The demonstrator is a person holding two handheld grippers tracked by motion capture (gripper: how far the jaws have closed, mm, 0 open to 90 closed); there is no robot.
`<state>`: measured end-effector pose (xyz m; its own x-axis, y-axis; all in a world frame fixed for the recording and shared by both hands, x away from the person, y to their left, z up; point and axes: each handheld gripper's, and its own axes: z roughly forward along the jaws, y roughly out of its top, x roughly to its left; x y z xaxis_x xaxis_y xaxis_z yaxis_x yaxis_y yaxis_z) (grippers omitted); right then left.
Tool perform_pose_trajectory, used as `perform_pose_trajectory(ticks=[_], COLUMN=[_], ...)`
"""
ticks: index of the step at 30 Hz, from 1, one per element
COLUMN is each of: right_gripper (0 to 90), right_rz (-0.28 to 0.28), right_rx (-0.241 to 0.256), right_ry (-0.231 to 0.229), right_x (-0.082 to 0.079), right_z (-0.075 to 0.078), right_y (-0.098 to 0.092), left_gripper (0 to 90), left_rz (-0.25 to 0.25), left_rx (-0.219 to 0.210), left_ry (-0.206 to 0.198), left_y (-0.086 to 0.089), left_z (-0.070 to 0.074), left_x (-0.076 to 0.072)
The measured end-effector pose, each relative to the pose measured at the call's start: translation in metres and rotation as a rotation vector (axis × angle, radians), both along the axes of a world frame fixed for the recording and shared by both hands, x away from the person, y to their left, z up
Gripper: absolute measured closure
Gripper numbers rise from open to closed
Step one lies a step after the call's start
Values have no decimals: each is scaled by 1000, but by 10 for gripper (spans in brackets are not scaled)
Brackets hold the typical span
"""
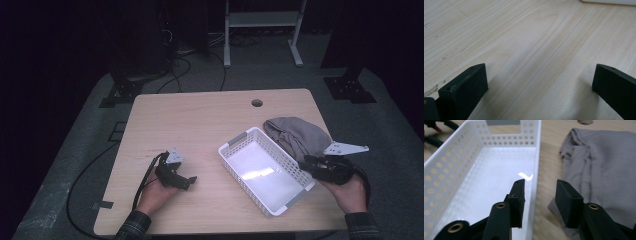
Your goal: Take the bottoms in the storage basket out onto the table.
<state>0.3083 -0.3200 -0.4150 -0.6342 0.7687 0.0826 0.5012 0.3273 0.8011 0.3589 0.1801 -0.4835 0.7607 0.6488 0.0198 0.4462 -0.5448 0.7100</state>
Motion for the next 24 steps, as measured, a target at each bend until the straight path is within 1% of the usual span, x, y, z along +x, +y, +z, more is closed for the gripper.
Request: perform_pose_trajectory(ticks=[2,4,7,8,11,14,18,20,23,24], right_gripper=[639,697,754,760,806,819,835,844,847,847], right_rz=[18,34,37,35,29,24,6,-6,-13,-13], right_rx=[-19,-34,-39,-39,-50,-45,-54,-63,-60,-64], right_ry=[19,28,38,42,41,45,45,39,40,33], right_x=[2,4,6,6,8,10,11,11,14,16], right_z=[-2,-5,-5,-5,-5,-5,-4,-4,-4,-4], right_y=[4,7,9,10,11,11,14,16,19,20], left_gripper=[0,0,0,0,0,0,0,0,0,0], left_rz=[0,0,0,0,-1,-3,-10,-10,-12,-11], left_rx=[0,1,0,1,0,-1,-1,-1,-1,-2], left_ry=[0,0,0,0,0,0,-1,-1,-1,-1], left_y=[0,0,0,0,0,0,-1,-1,-1,-1], left_z=[0,0,0,0,0,0,0,0,0,0], left_x=[0,0,0,0,0,0,0,0,1,1])
